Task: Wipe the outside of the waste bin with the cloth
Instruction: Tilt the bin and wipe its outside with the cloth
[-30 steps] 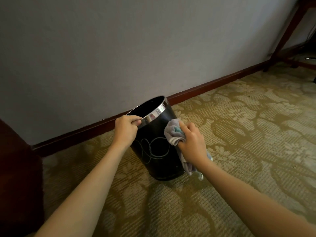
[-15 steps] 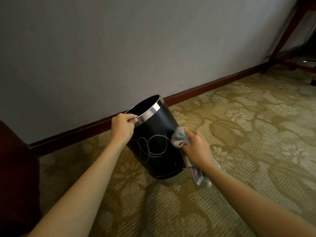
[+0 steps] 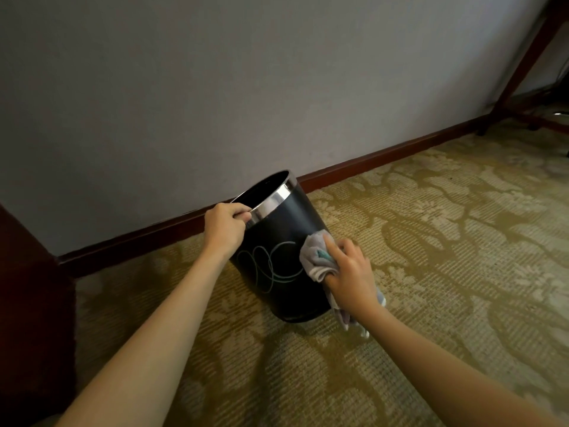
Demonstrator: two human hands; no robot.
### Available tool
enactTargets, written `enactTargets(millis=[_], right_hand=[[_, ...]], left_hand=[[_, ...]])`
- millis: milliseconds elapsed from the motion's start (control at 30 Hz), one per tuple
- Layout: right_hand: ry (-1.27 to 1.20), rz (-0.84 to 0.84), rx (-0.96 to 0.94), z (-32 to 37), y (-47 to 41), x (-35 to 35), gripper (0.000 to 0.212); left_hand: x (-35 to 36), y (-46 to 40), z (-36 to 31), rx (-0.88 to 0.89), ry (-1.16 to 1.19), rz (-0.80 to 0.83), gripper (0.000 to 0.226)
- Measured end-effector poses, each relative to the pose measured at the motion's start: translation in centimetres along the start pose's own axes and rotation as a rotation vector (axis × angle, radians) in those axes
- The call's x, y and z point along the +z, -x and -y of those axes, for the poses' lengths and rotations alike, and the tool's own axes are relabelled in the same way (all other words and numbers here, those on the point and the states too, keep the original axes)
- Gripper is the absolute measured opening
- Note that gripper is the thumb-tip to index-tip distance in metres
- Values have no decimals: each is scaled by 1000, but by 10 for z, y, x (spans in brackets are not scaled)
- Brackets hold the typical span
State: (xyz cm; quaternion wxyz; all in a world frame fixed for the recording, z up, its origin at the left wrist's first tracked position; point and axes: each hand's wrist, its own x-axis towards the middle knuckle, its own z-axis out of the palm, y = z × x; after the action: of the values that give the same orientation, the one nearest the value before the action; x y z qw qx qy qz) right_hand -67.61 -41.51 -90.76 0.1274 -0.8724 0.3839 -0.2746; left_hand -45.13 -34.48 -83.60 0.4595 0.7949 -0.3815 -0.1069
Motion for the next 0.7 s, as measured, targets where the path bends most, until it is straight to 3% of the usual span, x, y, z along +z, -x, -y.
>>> enactTargets(millis=[167,367,533,700], right_hand=[[210,178,27,-35,24,1,61],[290,203,109,-41,24,-1,57],[230,106,171,-22,7,-5,53],[-124,-119,40,26,-27,-8,57]], left_hand=[[-4,-2,5,-2,-15,-12,14],[3,4,-4,10,-45,26,11],[14,9,-14,38,-76,57,13],[14,5,-17,3,-92,69,13]])
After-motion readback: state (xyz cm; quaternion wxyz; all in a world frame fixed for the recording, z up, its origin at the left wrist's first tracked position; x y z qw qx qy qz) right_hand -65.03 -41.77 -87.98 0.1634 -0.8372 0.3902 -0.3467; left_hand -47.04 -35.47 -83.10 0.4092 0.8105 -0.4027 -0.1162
